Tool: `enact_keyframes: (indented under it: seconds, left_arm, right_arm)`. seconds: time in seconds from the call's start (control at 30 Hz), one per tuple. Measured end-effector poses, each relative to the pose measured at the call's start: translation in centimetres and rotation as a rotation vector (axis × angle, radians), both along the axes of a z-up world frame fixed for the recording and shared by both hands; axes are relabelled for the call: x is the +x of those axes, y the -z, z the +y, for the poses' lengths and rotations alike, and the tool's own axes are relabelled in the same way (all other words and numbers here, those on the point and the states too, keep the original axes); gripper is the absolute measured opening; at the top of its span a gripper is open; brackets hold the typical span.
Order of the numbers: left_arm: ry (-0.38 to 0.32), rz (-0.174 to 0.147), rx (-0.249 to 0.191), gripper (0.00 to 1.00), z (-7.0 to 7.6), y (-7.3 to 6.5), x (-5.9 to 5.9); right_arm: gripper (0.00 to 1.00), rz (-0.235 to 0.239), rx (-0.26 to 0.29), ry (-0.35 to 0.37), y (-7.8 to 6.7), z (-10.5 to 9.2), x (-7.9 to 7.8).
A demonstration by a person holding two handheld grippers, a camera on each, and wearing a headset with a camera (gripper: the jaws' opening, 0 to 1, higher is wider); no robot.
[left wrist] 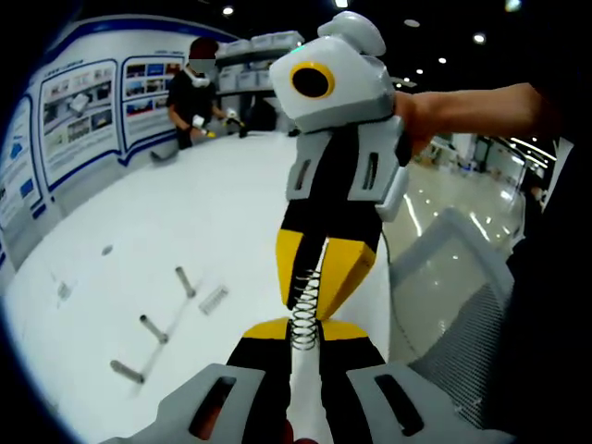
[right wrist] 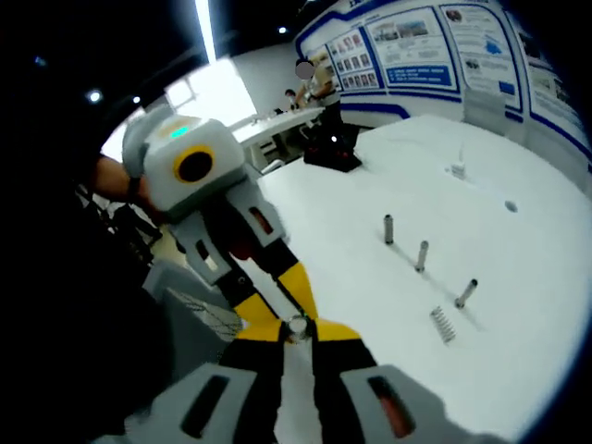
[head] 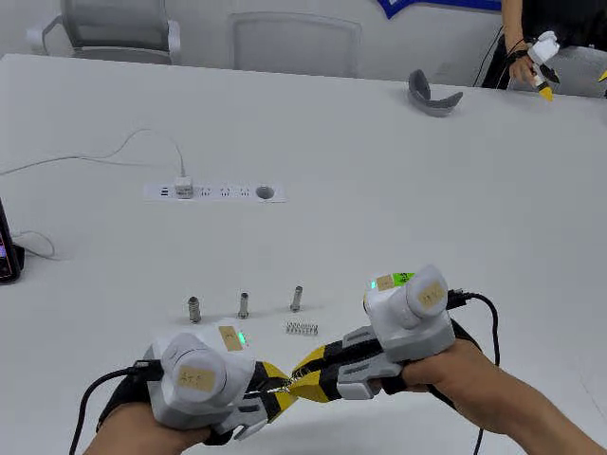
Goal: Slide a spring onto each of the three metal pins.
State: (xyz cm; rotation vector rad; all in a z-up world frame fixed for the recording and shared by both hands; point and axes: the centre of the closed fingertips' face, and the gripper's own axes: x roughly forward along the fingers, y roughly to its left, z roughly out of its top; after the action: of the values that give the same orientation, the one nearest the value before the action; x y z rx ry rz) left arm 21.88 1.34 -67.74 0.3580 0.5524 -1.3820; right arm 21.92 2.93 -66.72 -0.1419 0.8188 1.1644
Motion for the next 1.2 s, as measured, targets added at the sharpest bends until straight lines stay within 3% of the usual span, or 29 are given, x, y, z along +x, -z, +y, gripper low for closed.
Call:
enact_keyframes:
  seconds: [0.3,0.53,0.77,1.2]
  left_arm:
    - [0.051,-0.022,0.002,0.1,0.0,0.0,-0.7]
    - [0.067,-0.039,0.011,0.1,0.2,0.2,-0.8]
    - [0.027,-0.044,-0.001,0.11,0.8,0.2,-0.5]
    - [-0.076,-0.023,0.012,0.18,3.9,1.1,0.5]
  right_arm:
    - [0.12,-0.013,-0.041,-0.119,-0.2,0.4,-0.6]
    - [0.12,-0.024,-0.078,-0.169,0.1,0.7,-0.8]
    - [0.12,-0.039,-0.085,-0.164,0.2,0.8,-0.5]
    - [0.12,-0.056,-0.095,-0.15,0.1,0.8,0.2]
